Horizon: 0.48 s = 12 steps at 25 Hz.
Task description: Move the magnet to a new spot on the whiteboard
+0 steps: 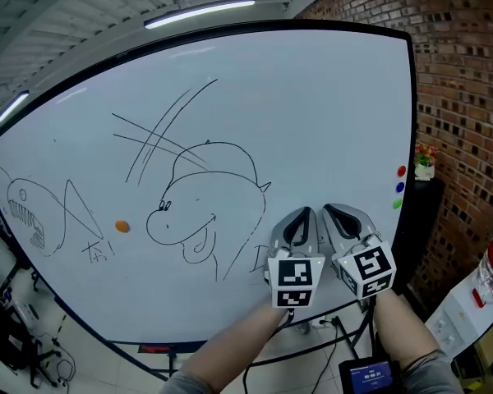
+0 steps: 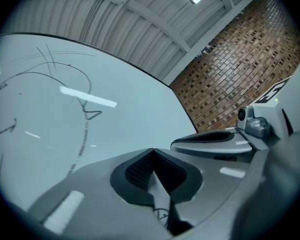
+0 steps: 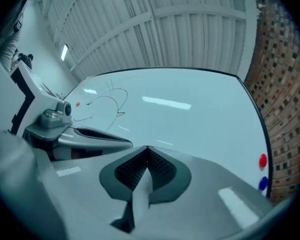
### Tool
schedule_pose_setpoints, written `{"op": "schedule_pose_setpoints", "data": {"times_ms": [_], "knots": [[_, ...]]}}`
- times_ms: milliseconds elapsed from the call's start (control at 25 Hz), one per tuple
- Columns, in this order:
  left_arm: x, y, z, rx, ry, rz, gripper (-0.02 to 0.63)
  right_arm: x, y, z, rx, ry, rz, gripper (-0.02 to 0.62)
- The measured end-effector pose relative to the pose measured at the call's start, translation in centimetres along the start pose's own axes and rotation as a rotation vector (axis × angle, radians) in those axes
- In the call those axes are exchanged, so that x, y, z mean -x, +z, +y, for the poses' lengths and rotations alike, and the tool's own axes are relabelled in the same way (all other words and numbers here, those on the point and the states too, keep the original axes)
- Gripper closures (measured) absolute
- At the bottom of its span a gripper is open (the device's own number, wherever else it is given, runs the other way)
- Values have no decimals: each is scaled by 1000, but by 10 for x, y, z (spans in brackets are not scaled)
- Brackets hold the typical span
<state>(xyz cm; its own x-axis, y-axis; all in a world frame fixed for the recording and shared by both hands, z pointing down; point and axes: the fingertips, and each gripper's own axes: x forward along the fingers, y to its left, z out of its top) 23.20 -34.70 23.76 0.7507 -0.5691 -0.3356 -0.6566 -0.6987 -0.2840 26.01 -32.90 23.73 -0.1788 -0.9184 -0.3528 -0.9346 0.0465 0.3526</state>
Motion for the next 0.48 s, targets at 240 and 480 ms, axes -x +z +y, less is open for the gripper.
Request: {"op": "schedule_pose_setpoints", "data": {"times_ms": [240, 480], "knots": [[55, 3, 67, -21, 74, 18, 606, -31, 27, 81, -13, 81, -21, 589], [104, 7, 120, -37, 126, 34, 606, -55, 50, 150, -20, 138, -38, 589]]}}
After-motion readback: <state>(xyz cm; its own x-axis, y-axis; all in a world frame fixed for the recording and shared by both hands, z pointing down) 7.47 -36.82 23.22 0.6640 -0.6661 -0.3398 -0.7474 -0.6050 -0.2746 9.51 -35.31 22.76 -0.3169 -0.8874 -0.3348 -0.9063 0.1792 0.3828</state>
